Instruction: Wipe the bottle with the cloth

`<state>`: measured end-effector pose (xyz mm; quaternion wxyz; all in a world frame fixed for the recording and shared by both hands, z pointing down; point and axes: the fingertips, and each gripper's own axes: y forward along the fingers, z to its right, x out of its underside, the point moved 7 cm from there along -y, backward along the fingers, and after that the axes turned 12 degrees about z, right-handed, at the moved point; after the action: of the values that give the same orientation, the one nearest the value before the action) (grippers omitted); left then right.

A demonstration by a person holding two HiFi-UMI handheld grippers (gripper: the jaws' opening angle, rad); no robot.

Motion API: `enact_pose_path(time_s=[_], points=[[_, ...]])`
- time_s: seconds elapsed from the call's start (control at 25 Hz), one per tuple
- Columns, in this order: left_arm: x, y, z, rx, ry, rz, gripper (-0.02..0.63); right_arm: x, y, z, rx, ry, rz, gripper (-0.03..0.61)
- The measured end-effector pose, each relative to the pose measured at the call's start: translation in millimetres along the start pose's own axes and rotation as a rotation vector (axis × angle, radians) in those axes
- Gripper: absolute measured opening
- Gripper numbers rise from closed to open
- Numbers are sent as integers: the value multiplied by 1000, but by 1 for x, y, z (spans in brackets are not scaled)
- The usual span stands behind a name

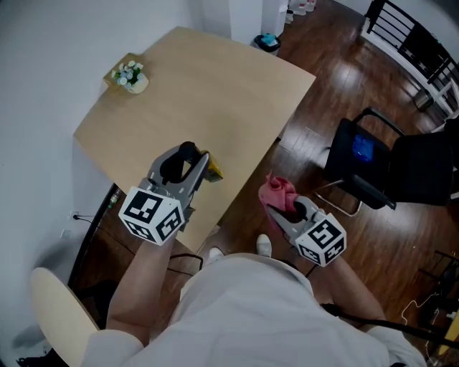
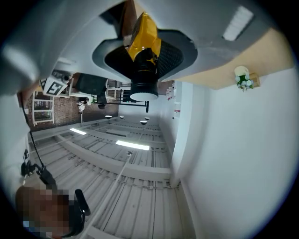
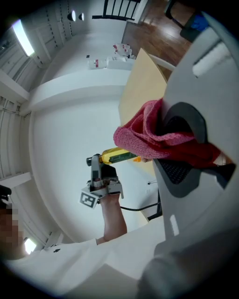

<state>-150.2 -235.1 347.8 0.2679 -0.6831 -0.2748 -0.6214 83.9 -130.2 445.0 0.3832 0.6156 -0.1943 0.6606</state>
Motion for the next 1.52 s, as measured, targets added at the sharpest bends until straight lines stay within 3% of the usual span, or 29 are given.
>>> enact_pose_path(time_s=[0.36,0.8,1.24,1.32,1.52], points=[[96,39,-35,-179,52,-68,156,-15,-60,39,66,-7,9,74],[170,47,-54,-265,59,-97,156,-24,-105,64,102,-34,-45,74],[186,44,-44,-289,78,-92,166,-25,-117,57,57,-46,-46,74],[180,46,-43,-288,96,-89,215,-26,-116,55,49,-52,-41,74],[149,29,-26,-313,139,-55,238,-27,-112,46,1,-67,-14,74]])
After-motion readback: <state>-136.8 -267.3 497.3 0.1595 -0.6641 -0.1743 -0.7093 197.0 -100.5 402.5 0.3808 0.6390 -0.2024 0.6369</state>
